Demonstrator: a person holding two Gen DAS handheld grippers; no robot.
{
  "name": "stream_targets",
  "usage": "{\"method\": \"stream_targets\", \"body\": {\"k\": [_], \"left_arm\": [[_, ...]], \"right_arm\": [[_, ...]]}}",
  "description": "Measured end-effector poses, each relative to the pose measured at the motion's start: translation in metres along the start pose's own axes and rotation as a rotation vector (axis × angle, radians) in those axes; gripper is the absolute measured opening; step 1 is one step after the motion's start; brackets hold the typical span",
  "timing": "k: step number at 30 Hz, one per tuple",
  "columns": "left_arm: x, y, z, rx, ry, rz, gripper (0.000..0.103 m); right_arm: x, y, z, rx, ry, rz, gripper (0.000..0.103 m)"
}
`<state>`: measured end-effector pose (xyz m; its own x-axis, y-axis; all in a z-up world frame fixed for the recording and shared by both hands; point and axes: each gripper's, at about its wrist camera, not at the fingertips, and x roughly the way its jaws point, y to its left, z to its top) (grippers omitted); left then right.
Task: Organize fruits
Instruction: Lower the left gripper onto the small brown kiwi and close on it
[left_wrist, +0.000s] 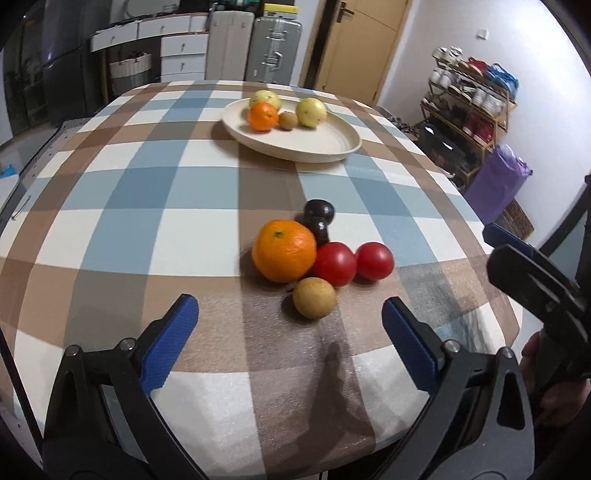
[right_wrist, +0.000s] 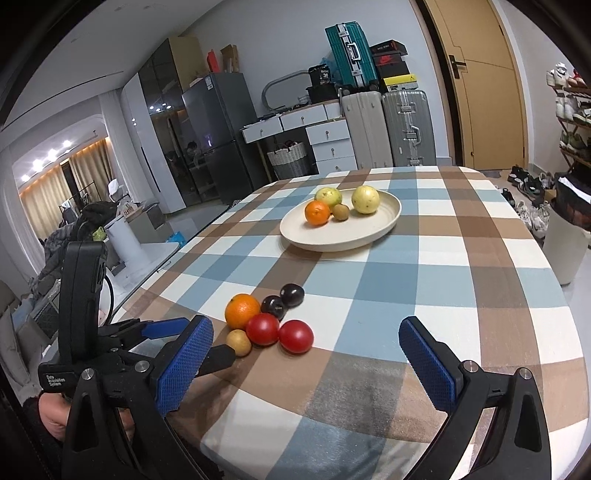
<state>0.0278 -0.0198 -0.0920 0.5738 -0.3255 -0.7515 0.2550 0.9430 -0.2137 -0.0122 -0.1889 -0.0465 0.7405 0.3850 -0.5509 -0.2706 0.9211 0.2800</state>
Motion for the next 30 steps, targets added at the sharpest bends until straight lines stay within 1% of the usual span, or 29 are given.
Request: {"method": "stream_targets", "body": {"k": [1,3,4,5,6,7,8,9,10,11,12,16,23,30], "left_arm": [[0.002,-0.001,0.001,0.004,0.005,-0.003,0.097],[0.007,-0.001,0.003,0.007,0.015,-0.016,0.091],[0.01,-0.001,0.004,0.007,0.025,-0.036,0.088],[0.011,0.0,0.004,0.009,0.031,-0.061,0.076],[0.014,-0.001,0.004,0.011,0.042,-0.091,0.066],[0.015,-0.002,0.003,0.017,0.041,-0.095,0.065],[0.015,-0.003,0.003,0.025,0.034,-0.091,0.06],[0.015,-0.004,0.003,0.03,0.032,-0.098,0.044],[0.017,-0.003,0.004,0.03,0.04,-0.11,0.037],[0.018,-0.001,0.003,0.024,0.044,-0.121,0.025],[0.019,0.001,0.003,0.018,0.041,-0.13,0.024],[0.015,0.007,-0.001,0.012,0.034,-0.165,0.024],[0.004,0.017,-0.008,-0.01,0.02,-0.165,0.024],[-0.006,0.028,-0.013,-0.033,0.007,-0.173,0.024]], "right_arm": [[0.0,-0.002,0.0,0.003,0.001,-0.001,0.102],[0.001,-0.004,0.0,0.01,0.004,0.001,0.102],[0.002,-0.006,-0.001,0.016,0.006,0.003,0.102],[0.003,-0.007,-0.001,0.02,0.008,0.006,0.102],[0.004,-0.008,-0.002,0.023,0.01,0.007,0.102],[0.004,-0.009,-0.003,0.025,0.013,0.009,0.102],[0.005,-0.009,-0.003,0.025,0.018,0.011,0.102],[0.005,-0.01,-0.004,0.025,0.02,0.012,0.102],[0.006,-0.011,-0.004,0.026,0.022,0.012,0.102],[0.006,-0.011,-0.005,0.028,0.024,0.012,0.102],[0.007,-0.013,-0.006,0.031,0.026,0.013,0.102],[0.008,-0.016,-0.007,0.046,0.034,0.015,0.102],[0.014,-0.013,-0.007,0.042,0.048,0.013,0.102],[0.025,-0.006,-0.009,0.017,0.078,-0.012,0.102]]}}
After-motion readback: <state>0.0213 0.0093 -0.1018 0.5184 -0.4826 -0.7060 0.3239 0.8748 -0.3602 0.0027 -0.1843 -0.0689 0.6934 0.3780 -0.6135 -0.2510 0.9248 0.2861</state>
